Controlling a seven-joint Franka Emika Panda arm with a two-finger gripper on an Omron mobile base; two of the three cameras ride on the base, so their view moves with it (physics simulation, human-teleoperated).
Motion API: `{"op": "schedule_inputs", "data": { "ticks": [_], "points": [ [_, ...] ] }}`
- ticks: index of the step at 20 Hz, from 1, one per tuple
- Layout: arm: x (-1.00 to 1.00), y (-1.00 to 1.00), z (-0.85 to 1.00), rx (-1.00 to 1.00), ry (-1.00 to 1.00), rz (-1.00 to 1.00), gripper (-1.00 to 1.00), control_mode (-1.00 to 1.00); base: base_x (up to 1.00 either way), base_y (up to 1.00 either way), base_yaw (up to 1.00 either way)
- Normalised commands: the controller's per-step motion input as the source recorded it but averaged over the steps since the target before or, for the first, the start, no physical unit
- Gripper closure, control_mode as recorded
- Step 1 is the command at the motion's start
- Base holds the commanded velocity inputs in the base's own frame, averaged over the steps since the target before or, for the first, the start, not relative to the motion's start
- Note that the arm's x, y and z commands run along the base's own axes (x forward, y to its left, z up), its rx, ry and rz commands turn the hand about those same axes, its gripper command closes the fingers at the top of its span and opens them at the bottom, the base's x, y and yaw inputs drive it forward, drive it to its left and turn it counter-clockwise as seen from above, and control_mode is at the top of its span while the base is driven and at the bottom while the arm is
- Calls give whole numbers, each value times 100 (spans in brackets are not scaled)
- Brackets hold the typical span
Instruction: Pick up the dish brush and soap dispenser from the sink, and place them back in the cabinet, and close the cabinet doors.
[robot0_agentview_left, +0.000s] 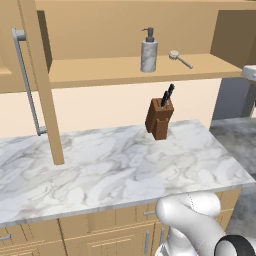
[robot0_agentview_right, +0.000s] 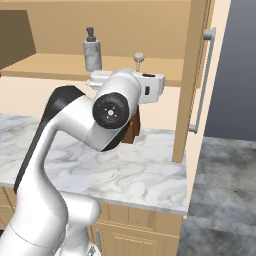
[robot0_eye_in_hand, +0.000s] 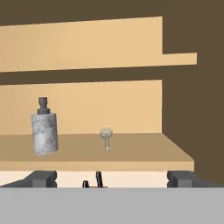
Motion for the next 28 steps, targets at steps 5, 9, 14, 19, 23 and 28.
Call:
{"op": "schedule_inputs", "data": {
  "ticks": [5, 9, 14, 19, 23, 28],
  "points": [
    [-55, 0, 0, 0, -3, 0, -100, -100, 0, 0, 0],
    [-53, 0, 0, 0, -1, 0, -100, -100, 0, 0, 0],
    [-55, 0, 0, 0, 0, 0, -100, -100, 0, 0, 0],
    [-58, 0, 0, 0, 0, 0, -100, -100, 0, 0, 0],
    [-44, -8, 0, 0, 0, 0, -100, -100, 0, 0, 0],
    [-39, -12, -3, 0, 0, 0, -100, -100, 0, 0, 0]
  ]
}}
